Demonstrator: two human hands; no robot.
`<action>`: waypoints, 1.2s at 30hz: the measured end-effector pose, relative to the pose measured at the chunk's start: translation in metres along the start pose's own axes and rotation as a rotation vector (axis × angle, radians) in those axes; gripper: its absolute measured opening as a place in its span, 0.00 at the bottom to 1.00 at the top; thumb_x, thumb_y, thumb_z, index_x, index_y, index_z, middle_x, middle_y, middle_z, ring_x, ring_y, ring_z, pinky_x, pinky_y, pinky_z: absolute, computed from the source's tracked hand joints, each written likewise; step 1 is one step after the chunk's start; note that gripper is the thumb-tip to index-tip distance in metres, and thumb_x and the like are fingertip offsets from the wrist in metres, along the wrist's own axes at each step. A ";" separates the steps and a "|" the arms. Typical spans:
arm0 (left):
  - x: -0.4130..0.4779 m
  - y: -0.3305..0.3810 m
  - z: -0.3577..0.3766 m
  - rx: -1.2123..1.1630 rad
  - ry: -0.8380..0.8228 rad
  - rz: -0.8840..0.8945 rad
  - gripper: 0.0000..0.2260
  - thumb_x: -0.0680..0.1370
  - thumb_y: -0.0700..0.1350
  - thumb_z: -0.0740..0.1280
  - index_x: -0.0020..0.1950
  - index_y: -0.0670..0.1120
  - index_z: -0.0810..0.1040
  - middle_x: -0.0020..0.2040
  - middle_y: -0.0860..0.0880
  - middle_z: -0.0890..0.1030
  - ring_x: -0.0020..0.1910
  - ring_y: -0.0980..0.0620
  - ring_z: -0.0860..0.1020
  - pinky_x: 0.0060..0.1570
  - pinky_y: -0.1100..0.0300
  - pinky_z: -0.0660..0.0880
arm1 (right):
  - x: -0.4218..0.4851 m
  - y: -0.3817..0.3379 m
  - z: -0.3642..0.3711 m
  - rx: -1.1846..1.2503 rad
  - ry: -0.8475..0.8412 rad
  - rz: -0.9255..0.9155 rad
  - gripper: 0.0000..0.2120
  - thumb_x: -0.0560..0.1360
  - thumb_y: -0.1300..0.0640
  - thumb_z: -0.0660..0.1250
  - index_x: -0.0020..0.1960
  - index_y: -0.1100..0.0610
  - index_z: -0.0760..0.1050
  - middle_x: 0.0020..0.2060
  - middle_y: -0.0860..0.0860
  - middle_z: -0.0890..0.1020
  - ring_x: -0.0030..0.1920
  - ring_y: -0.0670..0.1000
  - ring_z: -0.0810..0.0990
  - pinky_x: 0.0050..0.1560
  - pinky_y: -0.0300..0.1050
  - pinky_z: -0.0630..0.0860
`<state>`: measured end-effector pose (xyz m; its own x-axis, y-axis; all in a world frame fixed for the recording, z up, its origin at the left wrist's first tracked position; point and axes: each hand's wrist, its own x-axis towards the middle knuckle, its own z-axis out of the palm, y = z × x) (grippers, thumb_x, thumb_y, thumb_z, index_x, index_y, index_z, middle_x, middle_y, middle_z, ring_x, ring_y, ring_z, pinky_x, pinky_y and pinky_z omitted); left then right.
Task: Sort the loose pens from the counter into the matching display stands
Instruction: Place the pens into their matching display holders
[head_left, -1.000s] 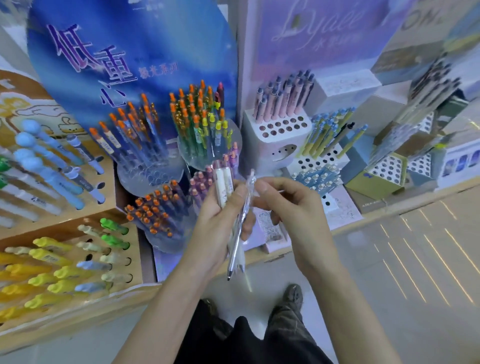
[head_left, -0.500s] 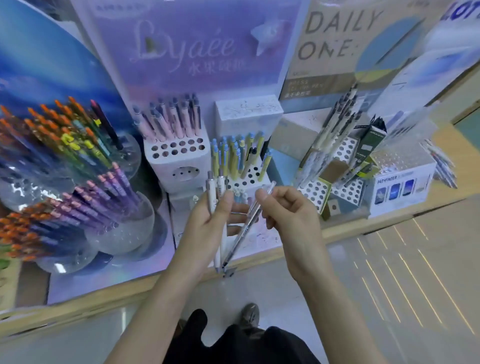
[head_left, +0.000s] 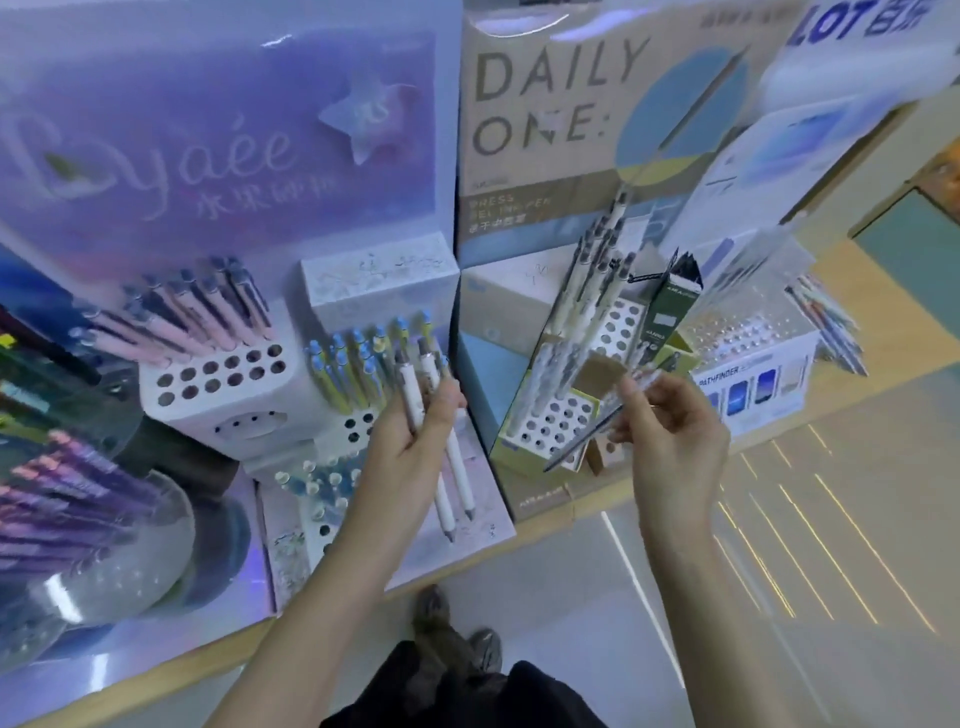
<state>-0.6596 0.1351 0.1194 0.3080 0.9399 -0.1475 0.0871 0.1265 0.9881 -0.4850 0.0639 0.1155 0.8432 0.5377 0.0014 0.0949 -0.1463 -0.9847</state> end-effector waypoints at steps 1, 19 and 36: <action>0.006 0.000 0.002 0.003 -0.027 0.000 0.12 0.73 0.60 0.60 0.44 0.54 0.75 0.31 0.63 0.75 0.32 0.65 0.74 0.37 0.70 0.70 | 0.003 0.005 0.000 -0.037 0.018 -0.005 0.05 0.75 0.60 0.70 0.47 0.63 0.78 0.35 0.61 0.80 0.32 0.55 0.77 0.37 0.54 0.77; 0.030 -0.018 0.019 0.142 0.076 0.000 0.09 0.79 0.53 0.61 0.44 0.52 0.77 0.26 0.60 0.68 0.26 0.60 0.67 0.31 0.66 0.64 | 0.030 0.043 0.023 -0.341 -0.163 -0.112 0.03 0.76 0.62 0.68 0.47 0.54 0.77 0.45 0.47 0.81 0.41 0.39 0.79 0.40 0.30 0.74; 0.027 -0.005 0.039 0.064 0.172 0.002 0.14 0.72 0.59 0.63 0.43 0.51 0.81 0.27 0.57 0.67 0.27 0.60 0.65 0.29 0.68 0.63 | 0.055 0.042 0.032 -0.677 -0.392 -0.147 0.08 0.75 0.59 0.70 0.40 0.60 0.73 0.39 0.57 0.80 0.34 0.50 0.73 0.32 0.37 0.64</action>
<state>-0.6145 0.1472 0.1084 0.1420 0.9812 -0.1309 0.1486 0.1096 0.9828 -0.4519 0.1136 0.0690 0.5613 0.8252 -0.0626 0.5977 -0.4565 -0.6591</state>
